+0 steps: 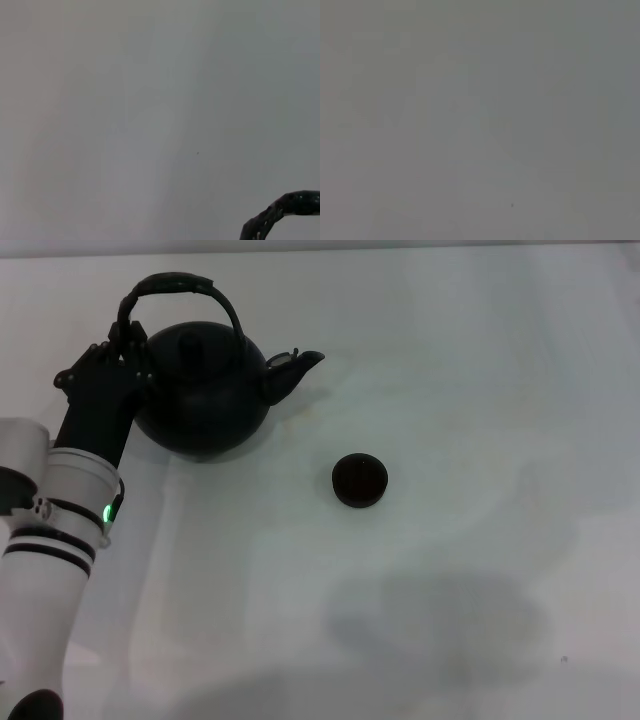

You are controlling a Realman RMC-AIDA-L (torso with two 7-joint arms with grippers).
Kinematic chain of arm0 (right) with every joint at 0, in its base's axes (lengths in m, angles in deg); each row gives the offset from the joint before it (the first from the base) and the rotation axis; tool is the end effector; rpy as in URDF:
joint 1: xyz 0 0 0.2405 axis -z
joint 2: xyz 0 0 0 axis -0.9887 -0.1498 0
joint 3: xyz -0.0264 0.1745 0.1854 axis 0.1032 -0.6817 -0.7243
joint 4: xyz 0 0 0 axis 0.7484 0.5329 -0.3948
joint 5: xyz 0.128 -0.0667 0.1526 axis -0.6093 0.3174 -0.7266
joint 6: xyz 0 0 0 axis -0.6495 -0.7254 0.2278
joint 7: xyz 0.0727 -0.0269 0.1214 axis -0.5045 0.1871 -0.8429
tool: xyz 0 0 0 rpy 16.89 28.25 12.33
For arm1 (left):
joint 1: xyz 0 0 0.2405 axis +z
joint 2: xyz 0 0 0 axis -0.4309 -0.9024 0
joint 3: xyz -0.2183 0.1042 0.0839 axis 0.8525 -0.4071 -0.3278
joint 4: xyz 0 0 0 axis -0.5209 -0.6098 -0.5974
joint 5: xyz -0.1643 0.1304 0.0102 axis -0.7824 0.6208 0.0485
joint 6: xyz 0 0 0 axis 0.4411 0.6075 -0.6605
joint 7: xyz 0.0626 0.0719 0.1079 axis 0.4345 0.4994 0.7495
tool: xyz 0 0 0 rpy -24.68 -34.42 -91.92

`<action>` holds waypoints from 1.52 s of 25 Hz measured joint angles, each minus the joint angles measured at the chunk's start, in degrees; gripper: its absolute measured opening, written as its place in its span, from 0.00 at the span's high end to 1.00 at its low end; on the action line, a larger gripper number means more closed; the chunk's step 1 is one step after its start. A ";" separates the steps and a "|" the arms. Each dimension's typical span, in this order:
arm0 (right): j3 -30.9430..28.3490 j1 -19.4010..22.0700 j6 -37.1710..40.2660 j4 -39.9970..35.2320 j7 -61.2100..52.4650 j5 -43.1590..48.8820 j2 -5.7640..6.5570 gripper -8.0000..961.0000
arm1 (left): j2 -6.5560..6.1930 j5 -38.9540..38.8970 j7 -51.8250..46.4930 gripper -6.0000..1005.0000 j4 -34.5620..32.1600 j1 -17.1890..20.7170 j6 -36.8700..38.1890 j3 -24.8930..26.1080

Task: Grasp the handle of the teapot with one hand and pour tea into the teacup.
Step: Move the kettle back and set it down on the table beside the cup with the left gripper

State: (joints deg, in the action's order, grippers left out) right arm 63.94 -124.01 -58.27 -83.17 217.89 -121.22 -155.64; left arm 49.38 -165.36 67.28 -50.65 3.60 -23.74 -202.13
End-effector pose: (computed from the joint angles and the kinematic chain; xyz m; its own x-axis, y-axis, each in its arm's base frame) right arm 0.3148 0.4511 0.0950 0.7679 0.0264 -0.6400 -0.6405 0.0380 -0.7670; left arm -0.2825 0.2932 -0.0863 0.5586 0.0742 0.8261 0.8265 -0.1331 -0.5469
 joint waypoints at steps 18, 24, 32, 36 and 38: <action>0.00 0.65 -0.53 -0.54 -0.52 0.00 -0.16 0.12 | -0.10 2.21 -0.20 0.87 0.61 -0.40 -3.52 -0.03; 0.00 0.72 -0.66 -0.54 -0.54 0.00 -0.15 0.12 | -0.10 2.20 -0.34 0.87 0.64 -0.11 -3.64 -0.05; 0.00 0.70 -0.66 -0.40 -0.54 0.00 -0.01 0.12 | -0.15 2.17 -1.40 0.73 0.27 -0.05 -3.84 -0.03; 0.00 0.82 -0.66 -0.39 -0.53 0.00 0.00 0.12 | -0.24 2.19 -1.77 0.63 0.10 0.00 -3.81 -0.03; 0.00 0.87 -0.66 -0.44 -0.53 -0.01 -0.01 0.12 | -0.26 2.46 -1.93 0.59 0.05 0.09 -3.63 -0.03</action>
State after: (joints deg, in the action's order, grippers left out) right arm 63.94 -123.14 -58.92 -83.61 217.35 -121.23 -155.65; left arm 49.12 -162.91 65.35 -50.60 3.69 -27.37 -202.17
